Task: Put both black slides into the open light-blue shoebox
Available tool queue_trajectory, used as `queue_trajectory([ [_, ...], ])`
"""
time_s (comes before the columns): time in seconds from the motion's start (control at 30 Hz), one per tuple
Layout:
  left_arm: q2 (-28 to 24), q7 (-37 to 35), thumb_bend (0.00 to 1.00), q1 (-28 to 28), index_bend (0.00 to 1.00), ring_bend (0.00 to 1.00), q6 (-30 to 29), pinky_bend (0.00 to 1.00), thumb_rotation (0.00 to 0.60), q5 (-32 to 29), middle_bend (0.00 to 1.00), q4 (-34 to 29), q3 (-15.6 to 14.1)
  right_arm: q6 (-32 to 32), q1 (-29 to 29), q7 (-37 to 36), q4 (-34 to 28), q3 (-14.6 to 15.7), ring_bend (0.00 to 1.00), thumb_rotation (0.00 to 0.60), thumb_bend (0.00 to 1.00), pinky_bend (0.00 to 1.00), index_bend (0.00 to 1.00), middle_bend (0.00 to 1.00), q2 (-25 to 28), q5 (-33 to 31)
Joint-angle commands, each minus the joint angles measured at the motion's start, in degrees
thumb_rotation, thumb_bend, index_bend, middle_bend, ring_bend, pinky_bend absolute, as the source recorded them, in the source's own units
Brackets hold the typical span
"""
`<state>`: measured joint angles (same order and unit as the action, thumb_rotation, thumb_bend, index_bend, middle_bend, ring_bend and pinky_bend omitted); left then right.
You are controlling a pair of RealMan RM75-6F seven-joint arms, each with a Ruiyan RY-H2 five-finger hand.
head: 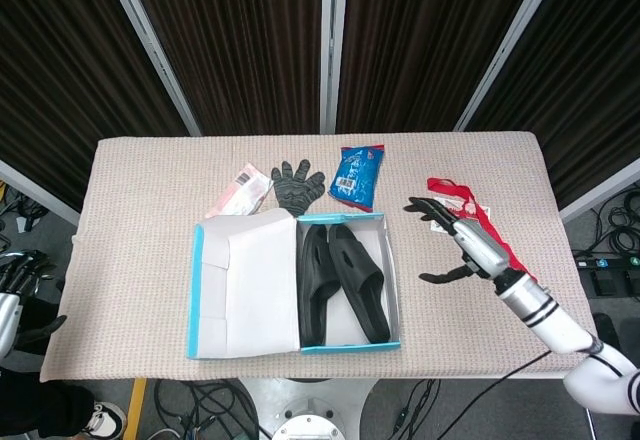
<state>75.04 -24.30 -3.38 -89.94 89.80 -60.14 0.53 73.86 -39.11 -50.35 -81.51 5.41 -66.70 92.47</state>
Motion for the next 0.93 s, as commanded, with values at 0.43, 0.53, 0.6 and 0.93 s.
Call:
queue_trajectory([
  [0.43, 1.1, 2.8, 0.14, 0.3, 0.23, 0.09, -1.3, 0.14, 0.6, 0.5, 0.18, 1.1, -0.1, 13.3, 32.0, 44.7, -0.4, 5.4, 0.0, 0.6, 0.0, 0.0, 0.0, 0.0, -2.4, -15.1],
  [0.53, 1.1, 2.9, 0.14, 0.4, 0.23, 0.09, -1.7, 0.14, 0.6, 0.7, 0.18, 1.0, -0.2, 15.2, 34.4, 43.7, 1.5, 4.8, 0.0, 0.6, 0.0, 0.0, 0.0, 0.0, -3.5, -14.1],
  [0.6, 1.0, 3.1, 0.14, 0.6, 0.23, 0.09, -1.9, 0.14, 0.6, 0.8, 0.18, 0.6, -0.4, 15.8, 35.3, 43.0, 2.2, 4.5, 0.0, 0.6, 0.0, 0.0, 0.0, 0.0, -3.7, -13.3],
  [0.93, 0.9, 3.6, 0.14, 1.2, 0.23, 0.09, -2.1, 0.14, 0.6, 1.1, 0.18, -0.2, -1.0, 17.2, 37.7, 42.6, 4.8, 1.6, 0.0, 0.6, 0.0, 0.0, 0.0, 0.0, -4.4, -11.1],
])
